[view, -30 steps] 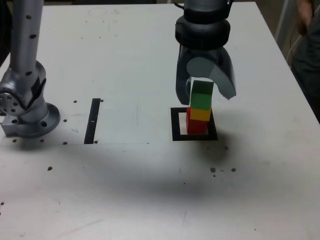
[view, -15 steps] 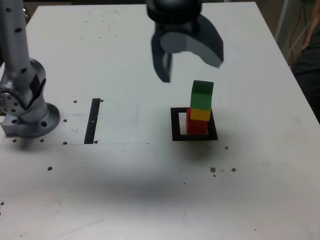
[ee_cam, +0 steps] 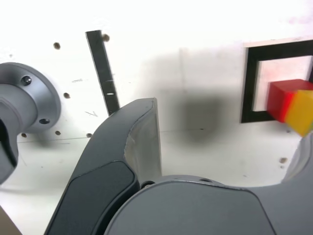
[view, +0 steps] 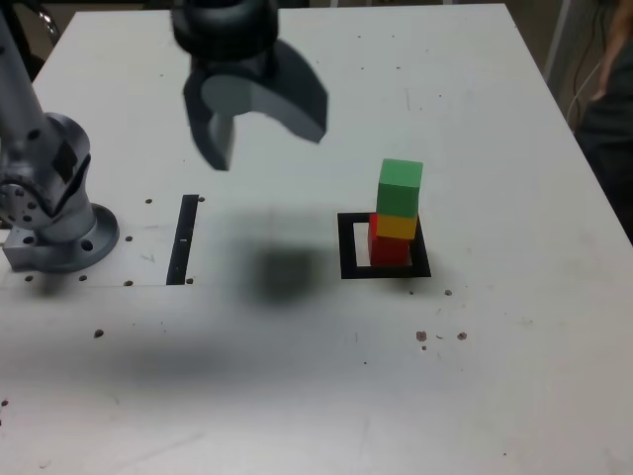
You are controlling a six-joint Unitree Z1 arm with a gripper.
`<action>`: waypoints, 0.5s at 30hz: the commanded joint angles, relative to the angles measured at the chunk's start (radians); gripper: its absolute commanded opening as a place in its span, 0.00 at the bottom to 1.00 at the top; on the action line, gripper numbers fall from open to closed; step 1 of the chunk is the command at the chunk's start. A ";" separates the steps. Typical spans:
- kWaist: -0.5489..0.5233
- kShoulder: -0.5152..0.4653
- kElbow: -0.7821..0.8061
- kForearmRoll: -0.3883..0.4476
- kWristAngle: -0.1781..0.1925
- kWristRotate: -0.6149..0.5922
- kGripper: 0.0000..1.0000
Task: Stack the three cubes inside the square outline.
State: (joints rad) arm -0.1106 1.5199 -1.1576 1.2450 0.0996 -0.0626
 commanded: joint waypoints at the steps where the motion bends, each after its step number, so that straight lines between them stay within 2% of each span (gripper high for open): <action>1: 0.002 -0.025 0.047 -0.025 -0.007 -0.007 1.00; 11: 0.002 -0.073 0.302 -0.168 -0.066 -0.021 1.00; 15: 0.002 -0.072 0.358 -0.199 -0.074 -0.024 1.00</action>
State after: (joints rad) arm -0.1101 1.4531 -0.8126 1.0569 0.0279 -0.0842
